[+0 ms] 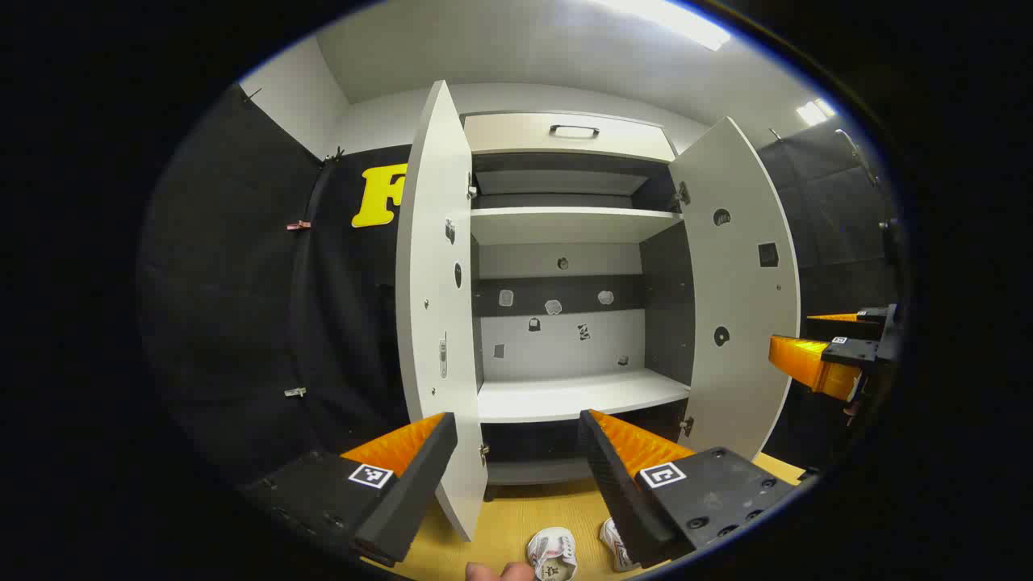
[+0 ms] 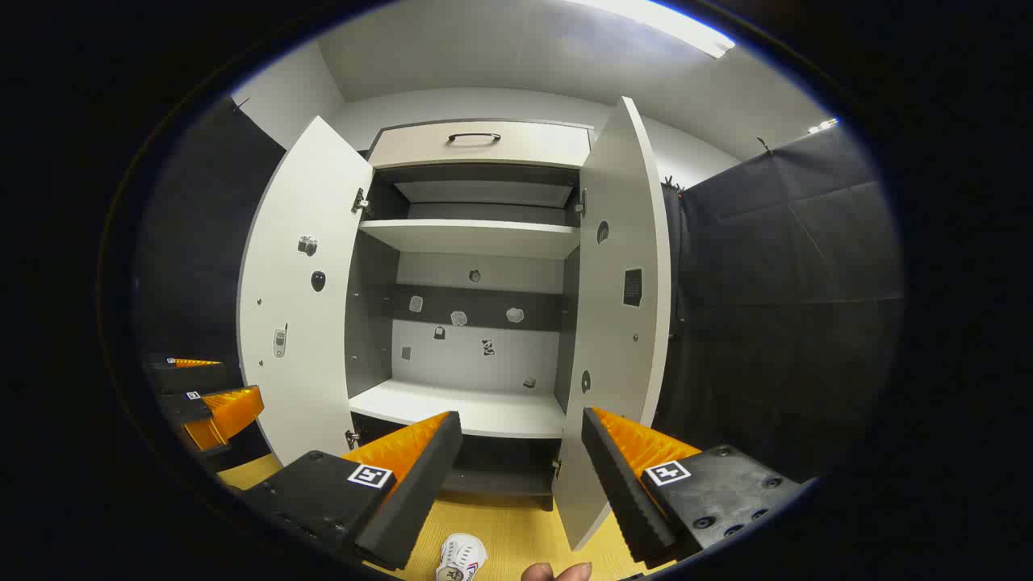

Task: Grab one shoe with the right hand and put it into the shoe cabinet, grab the other shoe with the left hand and put it into the shoe cabinet; then close the right door with the right hand and the left door with the left hand.

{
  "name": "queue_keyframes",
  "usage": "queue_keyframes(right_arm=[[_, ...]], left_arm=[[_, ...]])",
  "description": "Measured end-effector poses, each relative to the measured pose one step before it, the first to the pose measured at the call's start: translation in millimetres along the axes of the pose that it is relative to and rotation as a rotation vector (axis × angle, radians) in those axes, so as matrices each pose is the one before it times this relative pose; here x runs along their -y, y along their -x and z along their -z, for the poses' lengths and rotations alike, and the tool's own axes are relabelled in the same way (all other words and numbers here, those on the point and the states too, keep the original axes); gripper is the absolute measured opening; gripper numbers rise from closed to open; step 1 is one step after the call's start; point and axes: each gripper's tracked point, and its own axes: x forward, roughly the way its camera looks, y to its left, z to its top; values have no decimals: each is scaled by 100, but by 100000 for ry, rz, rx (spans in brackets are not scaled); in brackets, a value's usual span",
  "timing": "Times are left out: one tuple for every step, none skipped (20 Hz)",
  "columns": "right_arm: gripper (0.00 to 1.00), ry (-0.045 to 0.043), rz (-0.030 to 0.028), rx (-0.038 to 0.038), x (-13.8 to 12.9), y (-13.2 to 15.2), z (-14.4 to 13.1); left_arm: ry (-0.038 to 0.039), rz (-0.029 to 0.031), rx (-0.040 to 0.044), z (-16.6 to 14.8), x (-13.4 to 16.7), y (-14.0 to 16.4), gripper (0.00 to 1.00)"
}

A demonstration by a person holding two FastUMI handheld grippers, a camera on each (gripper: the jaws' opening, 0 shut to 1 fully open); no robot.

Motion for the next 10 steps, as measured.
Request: queue_keyframes(right_arm=[[98,77,28,70,4,-7,-15],[97,109,-69,36,-31,26,-40],[97,101,-41,-104,-4,24,27],[98,60,-63,-95,-42,20,28],[98,30,-22,-53,-29,20,-12],[97,2,29,46,21,45,-9],[97,57,124,96,-15,-40,-34],[97,33,129,11,54,53,39],[97,34,118,69,78,52,8],[97,53,251,69,22,-79,14]], left_arm=[[-4,-16,51,39,4,8,94],[50,-41,-72,1,-4,-24,94],[55,11,2,41,-5,18,94],[71,-51,24,-63,-2,5,94],[38,26,44,61,79,-36,94],[-5,52,84,-55,31,20,94],[-133,44,46,51,-2,26,94],[-229,68,24,-9,15,31,95],[-190,-59,31,24,-63,1,95],[-62,-56,67,-68,-47,20,95]])
